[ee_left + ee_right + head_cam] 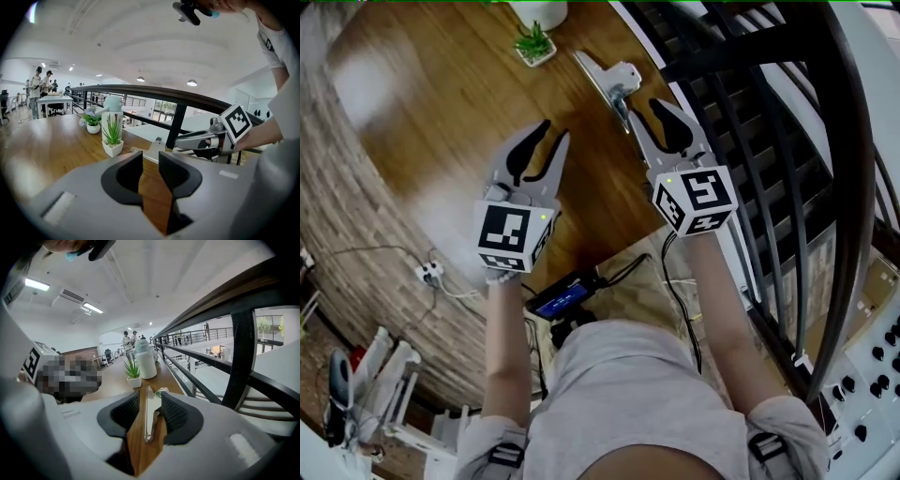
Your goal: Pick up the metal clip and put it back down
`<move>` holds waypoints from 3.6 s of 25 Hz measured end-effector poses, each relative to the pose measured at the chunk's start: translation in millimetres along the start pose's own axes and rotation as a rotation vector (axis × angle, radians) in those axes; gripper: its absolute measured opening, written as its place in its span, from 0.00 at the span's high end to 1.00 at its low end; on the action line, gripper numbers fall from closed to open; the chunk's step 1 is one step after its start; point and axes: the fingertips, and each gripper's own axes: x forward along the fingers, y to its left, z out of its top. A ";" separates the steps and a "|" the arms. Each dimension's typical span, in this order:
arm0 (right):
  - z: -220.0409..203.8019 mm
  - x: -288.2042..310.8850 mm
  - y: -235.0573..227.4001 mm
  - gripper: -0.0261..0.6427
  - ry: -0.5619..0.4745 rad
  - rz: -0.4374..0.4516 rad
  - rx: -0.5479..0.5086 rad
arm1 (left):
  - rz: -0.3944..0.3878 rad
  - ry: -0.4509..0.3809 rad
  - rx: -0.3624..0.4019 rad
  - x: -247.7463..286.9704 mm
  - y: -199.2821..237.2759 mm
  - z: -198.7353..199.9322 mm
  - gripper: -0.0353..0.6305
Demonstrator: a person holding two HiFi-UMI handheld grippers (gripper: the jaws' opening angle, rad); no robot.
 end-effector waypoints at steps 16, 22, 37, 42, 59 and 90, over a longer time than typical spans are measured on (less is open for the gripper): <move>-17.4 43.3 -22.9 0.74 0.066 0.017 0.060 | 0.024 0.020 -0.037 16.1 10.0 -5.9 0.79; -18.8 54.2 -24.8 0.74 0.070 0.037 0.073 | 0.034 0.031 -0.052 19.6 14.1 -10.3 0.79; -6.9 52.8 -11.9 0.92 0.014 0.142 0.177 | 0.034 0.023 -0.109 27.2 21.7 -15.8 0.79; -1.6 48.5 -11.1 0.92 -0.011 0.138 0.205 | 0.011 0.012 -0.139 29.6 23.4 -16.1 0.77; 22.6 25.4 2.2 0.92 -0.117 0.198 0.326 | -0.141 0.010 -0.286 46.3 8.1 -21.0 0.63; 55.5 -47.3 65.9 0.92 -0.238 0.329 0.332 | -0.295 -0.086 -0.225 1.9 -41.3 18.5 0.57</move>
